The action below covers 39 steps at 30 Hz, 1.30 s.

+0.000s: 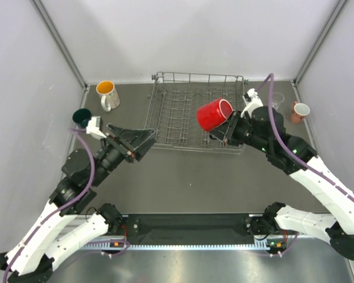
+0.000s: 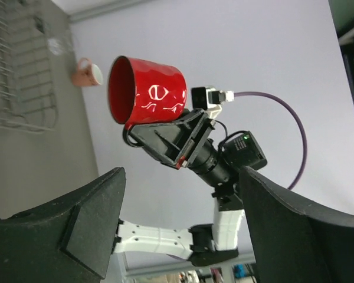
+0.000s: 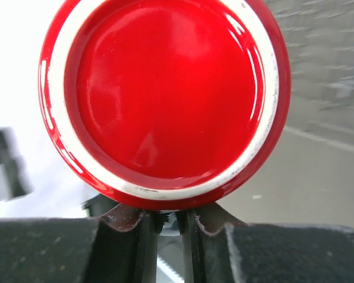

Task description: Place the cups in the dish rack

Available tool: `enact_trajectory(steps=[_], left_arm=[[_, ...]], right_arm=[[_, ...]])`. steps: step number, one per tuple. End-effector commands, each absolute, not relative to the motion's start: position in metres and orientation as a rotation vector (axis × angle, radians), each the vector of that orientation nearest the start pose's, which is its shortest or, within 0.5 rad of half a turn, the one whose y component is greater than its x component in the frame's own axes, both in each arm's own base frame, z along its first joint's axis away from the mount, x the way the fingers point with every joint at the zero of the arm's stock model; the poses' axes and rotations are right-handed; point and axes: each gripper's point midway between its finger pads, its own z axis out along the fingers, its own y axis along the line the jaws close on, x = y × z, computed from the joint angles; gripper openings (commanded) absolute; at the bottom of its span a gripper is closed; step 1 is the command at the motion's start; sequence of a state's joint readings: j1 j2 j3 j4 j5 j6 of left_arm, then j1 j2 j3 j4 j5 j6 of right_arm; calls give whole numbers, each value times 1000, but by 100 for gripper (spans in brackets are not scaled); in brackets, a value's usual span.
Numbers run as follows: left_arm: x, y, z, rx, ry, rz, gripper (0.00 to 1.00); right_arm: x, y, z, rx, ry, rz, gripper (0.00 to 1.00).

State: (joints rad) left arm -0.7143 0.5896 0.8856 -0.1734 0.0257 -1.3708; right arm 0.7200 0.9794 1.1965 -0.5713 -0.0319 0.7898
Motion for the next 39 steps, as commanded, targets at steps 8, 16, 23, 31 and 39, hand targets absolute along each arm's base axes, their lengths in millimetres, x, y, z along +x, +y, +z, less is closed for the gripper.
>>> enact_trajectory(steps=[8,16,23,31,39], left_arm=[[148,-161,434,-230,1715,-1219,82],[134,-132,436,-111,1737,-1031,84],[126,-117,444,-23,1709,-942,84],[125,-101,442,-19,1684,-864,85],[131,-91,433,-48,1732,-779,85]], right_arm=[[315,209,339,3,1945,409,0],[408,220,300,11,1984,284,0],[486,206,260,100,1990,206,0],[549,203,203,152,2019,160,0],[594,189,169,179,2023,102,0]])
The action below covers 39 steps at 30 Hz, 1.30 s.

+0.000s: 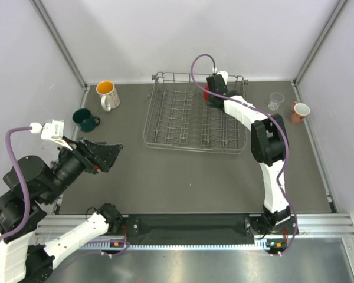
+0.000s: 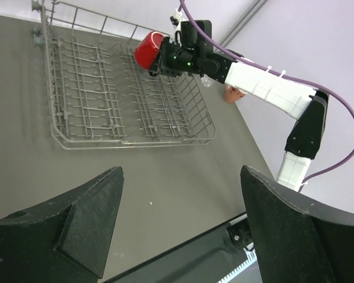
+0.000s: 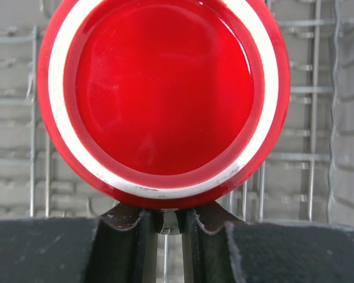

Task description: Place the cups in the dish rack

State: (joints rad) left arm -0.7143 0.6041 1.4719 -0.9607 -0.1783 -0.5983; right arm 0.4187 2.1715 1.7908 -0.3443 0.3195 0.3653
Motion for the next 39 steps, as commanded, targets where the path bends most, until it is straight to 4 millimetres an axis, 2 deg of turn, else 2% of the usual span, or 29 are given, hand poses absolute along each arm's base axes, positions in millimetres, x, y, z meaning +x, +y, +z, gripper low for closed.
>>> enact_trajectory(steps=[1,2,3,5,6,8,9,11,16,24,32,36,39], left_arm=[[131,-91,433,-53,1731,-776,85],[131,-88,432,-61,1730,-767,85],[131,-87,431,-68,1732,-763,85],[131,-86,427,-80,1742,-758,84],[132,-86,426,-85,1745,-758,84],[131,-84,422,-96,1753,-755,83],[131,-83,421,-114,1756,-753,83],[131,-80,419,-133,1754,-751,82],[130,-73,418,-184,1728,-760,82],[134,-80,412,-161,1761,-747,82],[132,-77,413,-183,1759,-752,81],[131,-77,412,-191,1766,-759,80],[131,-78,412,-195,1767,-767,80]], right_arm=[[597,190,166,174,2025,104,0],[603,191,170,171,2013,105,0],[607,189,160,171,2023,91,0],[615,185,163,187,2007,76,0],[618,182,155,192,2014,66,0],[624,183,156,189,2009,78,0],[626,182,148,185,2021,72,0],[630,183,147,189,2020,77,0],[633,184,137,192,2034,83,0],[638,185,123,192,2052,74,0],[638,188,109,186,2077,84,0],[640,192,105,182,2089,101,10],[640,196,103,178,2099,119,12]])
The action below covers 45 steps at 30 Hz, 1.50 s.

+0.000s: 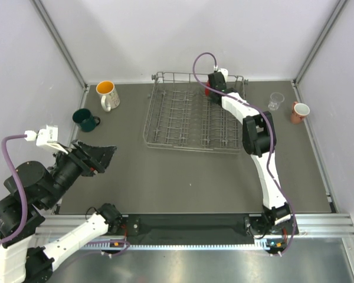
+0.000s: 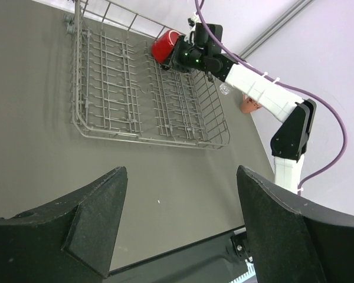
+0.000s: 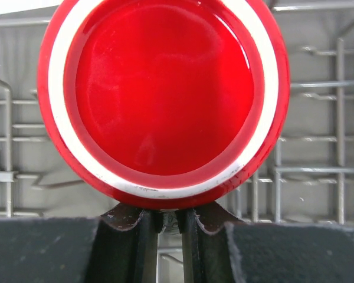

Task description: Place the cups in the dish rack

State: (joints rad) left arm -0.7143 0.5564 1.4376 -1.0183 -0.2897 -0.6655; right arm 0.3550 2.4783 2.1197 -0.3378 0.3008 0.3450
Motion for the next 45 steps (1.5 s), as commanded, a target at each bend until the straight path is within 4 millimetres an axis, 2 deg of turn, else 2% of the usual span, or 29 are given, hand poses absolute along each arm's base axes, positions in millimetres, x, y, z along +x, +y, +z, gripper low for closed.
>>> enact_trajectory(steps=[1,5,9,13,18,19,20,21,22,23,24,25,26,27,28,29,30,32,33,34,36,37,38,39,40,41,42,43,45], left_arm=[[130,-77,413,-200,1764,-770,80],[128,-78,415,-207,1759,-790,79],[126,-77,415,-227,1760,-808,78],[124,-77,415,-248,1752,-832,77],[127,-76,420,-261,1735,-825,78],[129,-76,423,-257,1731,-819,78],[131,-77,423,-254,1732,-811,79],[131,-75,426,-258,1725,-802,79],[137,-76,424,-267,1742,-776,79],[139,-74,423,-287,1750,-757,79],[140,-68,419,-315,1770,-719,80],[146,-63,416,-353,1777,-673,80],[148,-59,414,-375,1786,-643,81],[150,-56,409,-392,1803,-611,81],[153,-52,407,-427,1802,-584,81],[155,-52,404,-441,1807,-575,81],[159,-55,397,-448,1825,-562,81],[164,-60,388,-489,1840,-568,81],[167,-63,379,-504,1867,-556,80],[172,-68,372,-542,1894,-550,79],[181,-78,363,-541,1941,-524,78],[183,-81,361,-543,1956,-512,77],[187,-81,361,-555,1958,-492,77],[192,-84,361,-563,1969,-476,77],[195,-84,359,-582,1971,-462,77],[199,-86,358,-590,1974,-450,77],[204,-87,352,-612,1984,-422,77],[206,-88,347,-628,1995,-407,77],[214,-99,329,-638,2038,-390,77]], right_arm=[[640,196,102,174,2099,122,13],[641,197,102,169,2102,122,29],[639,195,106,172,2103,112,52],[634,196,112,175,2117,126,58],[610,198,146,183,2151,150,63],[602,197,167,187,2139,158,63],[595,198,175,189,2145,164,64],[580,194,169,199,2197,155,64],[568,192,194,203,2176,177,64],[557,195,201,196,2187,188,65],[538,192,189,183,2248,180,65],[524,190,215,179,2221,195,65],[513,187,220,178,2230,192,65],[497,186,209,174,2273,202,66],[485,186,213,169,2290,230,65],[470,186,230,160,2281,264,65],[455,188,226,144,2319,281,65],[422,191,240,97,2341,311,65],[405,191,232,76,2378,311,65],[387,192,250,56,2351,339,65],[350,204,242,-30,2388,346,65],[332,205,259,-55,2352,384,66],[312,215,259,-100,2366,414,66],[297,214,250,-115,2392,414,66],[281,211,261,-121,2368,450,66],[265,213,260,-147,2379,470,66],[254,209,251,-140,2402,474,66],[242,204,261,-145,2370,503,66],[223,193,252,-155,2402,491,66]])
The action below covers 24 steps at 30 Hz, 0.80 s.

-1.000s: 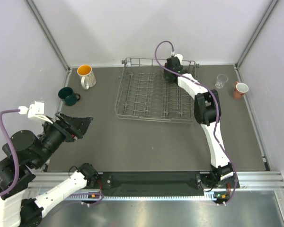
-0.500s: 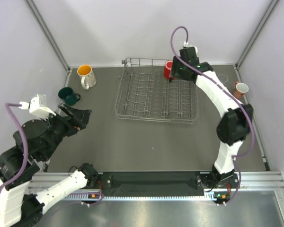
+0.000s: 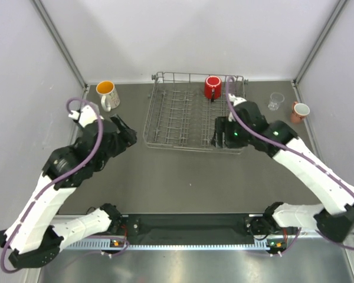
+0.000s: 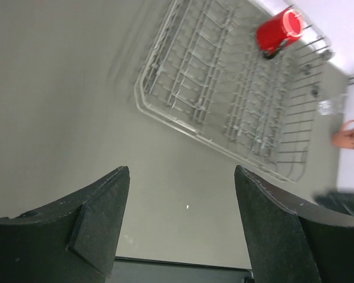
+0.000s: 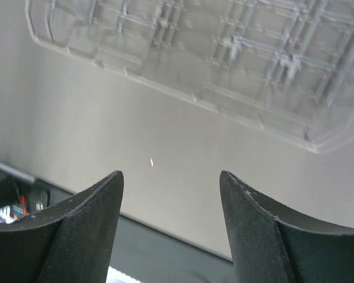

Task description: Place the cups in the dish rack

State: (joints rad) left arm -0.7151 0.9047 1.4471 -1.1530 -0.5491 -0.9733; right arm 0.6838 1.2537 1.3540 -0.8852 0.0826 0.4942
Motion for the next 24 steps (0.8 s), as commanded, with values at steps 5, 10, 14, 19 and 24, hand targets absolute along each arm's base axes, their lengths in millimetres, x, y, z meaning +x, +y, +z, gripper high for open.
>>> enact_trajectory(steps=[5,10,14,19,24], left_arm=[[232,-107,305,-701,2058,-324,78],[271,-82,278,-861,2105,-158,71],[322,-41,255,-1007,2096,-87,67],[375,-5,243,-1010,2040,61,66],[420,35,206,-1109,2047,144,64]], right_arm=[[187,166,267,-215,2353,523,67],[169,152,286,-227,2284,559,68],[166,144,298,-228,2224,556,70],[164,138,297,-207,2183,562,70],[159,143,279,-218,2213,596,70]])
